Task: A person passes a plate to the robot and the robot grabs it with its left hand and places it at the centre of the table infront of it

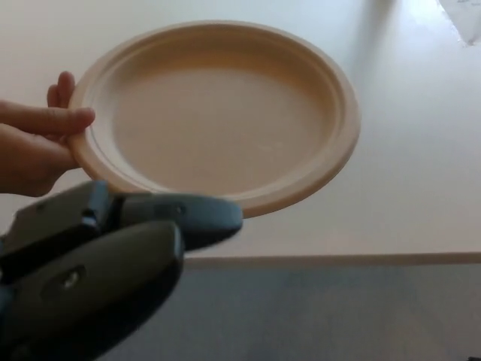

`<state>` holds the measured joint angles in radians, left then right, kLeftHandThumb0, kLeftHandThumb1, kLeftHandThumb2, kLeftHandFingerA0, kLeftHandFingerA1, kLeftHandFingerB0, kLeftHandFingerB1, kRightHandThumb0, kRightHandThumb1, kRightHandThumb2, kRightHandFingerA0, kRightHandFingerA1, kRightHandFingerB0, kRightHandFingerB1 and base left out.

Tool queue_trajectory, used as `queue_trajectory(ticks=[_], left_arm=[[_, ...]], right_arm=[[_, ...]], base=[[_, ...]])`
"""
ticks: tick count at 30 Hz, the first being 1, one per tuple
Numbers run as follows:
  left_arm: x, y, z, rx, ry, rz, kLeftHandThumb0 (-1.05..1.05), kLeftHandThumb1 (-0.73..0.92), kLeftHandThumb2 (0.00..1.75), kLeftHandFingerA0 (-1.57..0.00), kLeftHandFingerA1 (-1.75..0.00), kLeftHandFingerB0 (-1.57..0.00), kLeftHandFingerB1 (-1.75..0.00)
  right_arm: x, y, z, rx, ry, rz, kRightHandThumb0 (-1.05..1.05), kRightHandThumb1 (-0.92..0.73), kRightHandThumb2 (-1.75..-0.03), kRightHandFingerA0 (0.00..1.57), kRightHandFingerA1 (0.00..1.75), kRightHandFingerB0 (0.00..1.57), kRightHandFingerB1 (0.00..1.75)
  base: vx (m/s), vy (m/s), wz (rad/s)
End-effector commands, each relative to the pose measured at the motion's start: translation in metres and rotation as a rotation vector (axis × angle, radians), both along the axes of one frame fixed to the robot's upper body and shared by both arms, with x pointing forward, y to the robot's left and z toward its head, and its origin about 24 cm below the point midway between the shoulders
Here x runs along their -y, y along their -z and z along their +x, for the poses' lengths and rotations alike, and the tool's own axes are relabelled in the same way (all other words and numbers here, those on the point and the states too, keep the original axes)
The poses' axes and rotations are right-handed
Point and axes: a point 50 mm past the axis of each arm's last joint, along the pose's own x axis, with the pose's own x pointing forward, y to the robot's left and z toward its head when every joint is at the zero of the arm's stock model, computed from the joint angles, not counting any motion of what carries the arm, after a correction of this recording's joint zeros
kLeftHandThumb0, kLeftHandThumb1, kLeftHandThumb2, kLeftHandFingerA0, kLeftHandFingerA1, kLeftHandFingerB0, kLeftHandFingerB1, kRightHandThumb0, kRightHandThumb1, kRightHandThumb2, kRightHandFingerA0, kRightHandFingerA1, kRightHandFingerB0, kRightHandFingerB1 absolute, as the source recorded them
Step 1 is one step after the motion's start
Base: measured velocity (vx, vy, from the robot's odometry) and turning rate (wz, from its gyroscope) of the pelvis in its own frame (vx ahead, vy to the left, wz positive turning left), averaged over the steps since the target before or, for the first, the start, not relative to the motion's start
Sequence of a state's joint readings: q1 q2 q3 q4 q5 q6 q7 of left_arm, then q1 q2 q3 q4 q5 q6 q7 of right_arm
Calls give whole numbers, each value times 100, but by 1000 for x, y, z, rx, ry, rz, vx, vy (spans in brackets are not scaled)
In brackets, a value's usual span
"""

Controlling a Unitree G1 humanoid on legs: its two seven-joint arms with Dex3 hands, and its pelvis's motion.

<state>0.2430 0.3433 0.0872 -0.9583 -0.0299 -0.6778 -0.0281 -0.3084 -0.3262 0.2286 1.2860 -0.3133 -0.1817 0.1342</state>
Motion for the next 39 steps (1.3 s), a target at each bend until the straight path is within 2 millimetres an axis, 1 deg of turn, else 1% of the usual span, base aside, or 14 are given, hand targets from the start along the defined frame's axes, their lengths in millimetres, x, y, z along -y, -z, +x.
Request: queue_trajectory(ticks=[1,5,6,10,12,13,14,16,17,24,27,28,30,39], left_arm=[[-5,-20,43,-22,-264,76,-66,38,78,-8,-30,0,-8],[-11,-18,62,175,-513,231,-84,58,59,0,-4,0,-6],[-11,-16,67,174,-554,265,-88,50,87,0,0,0,-16],[-14,-11,80,153,-644,326,-83,45,83,0,0,0,-20],[-16,-9,85,139,-674,347,-87,59,58,0,0,0,-20],[-16,-8,89,126,-690,366,-89,57,62,0,0,0,-5],[-16,-7,95,102,-708,391,-91,57,58,0,0,0,-7],[-16,-7,101,76,-729,413,-91,56,59,0,0,0,-2],[-17,-5,104,67,-745,425,-92,52,65,0,0,0,-4],[-21,7,121,24,-794,492,-93,56,58,0,0,0,-11],[-20,13,125,-4,-801,531,-83,46,88,0,0,0,-9],[-20,16,126,-14,-799,545,-84,47,88,0,0,0,-10],[-19,22,129,-27,-803,583,-83,46,88,0,0,0,-11],[-17,50,139,-76,-798,699,-77,43,88,0,-12,-7,-20]], right_arm=[[10,-2,-3,-12,-10,-45,-89,-87,-66,55,75,16,45],[11,-4,-2,-8,-4,-41,-88,-86,-66,52,70,17,45],[11,-4,-2,-8,-2,-37,-86,-66,-104,39,67,14,52],[11,-4,-1,-7,0,-35,-85,-66,-104,36,65,14,52],[11,-4,-1,-5,1,-30,-86,-86,-65,41,63,16,44],[11,-5,-1,-7,-1,-29,-86,-66,-105,39,67,14,52],[11,-5,-1,-8,1,-25,-87,-86,-66,42,65,16,43],[11,-5,0,-6,6,-24,-87,-86,-64,41,63,17,42],[11,-5,1,-6,7,-24,-85,-65,-103,35,64,13,51],[11,-6,1,-6,4,-21,-86,-65,-104,34,64,13,51],[11,-7,3,-3,-5,-17,-86,-66,-103,30,63,13,52],[11,-7,4,-2,-5,-18,-86,-86,-66,32,59,16,44],[11,-7,3,-1,5,-14,-86,-64,-103,37,66,13,52],[11,-8,6,0,9,-14,-85,-64,-102,33,63,13,51]], base=[[0,0,0],[0,0,0],[0,0,0],[0,0,0],[0,0,0],[0,0,0],[0,0,0],[0,0,0],[0,0,0],[0,0,0],[0,0,0],[0,0,0],[0,0,0],[0,0,0]])
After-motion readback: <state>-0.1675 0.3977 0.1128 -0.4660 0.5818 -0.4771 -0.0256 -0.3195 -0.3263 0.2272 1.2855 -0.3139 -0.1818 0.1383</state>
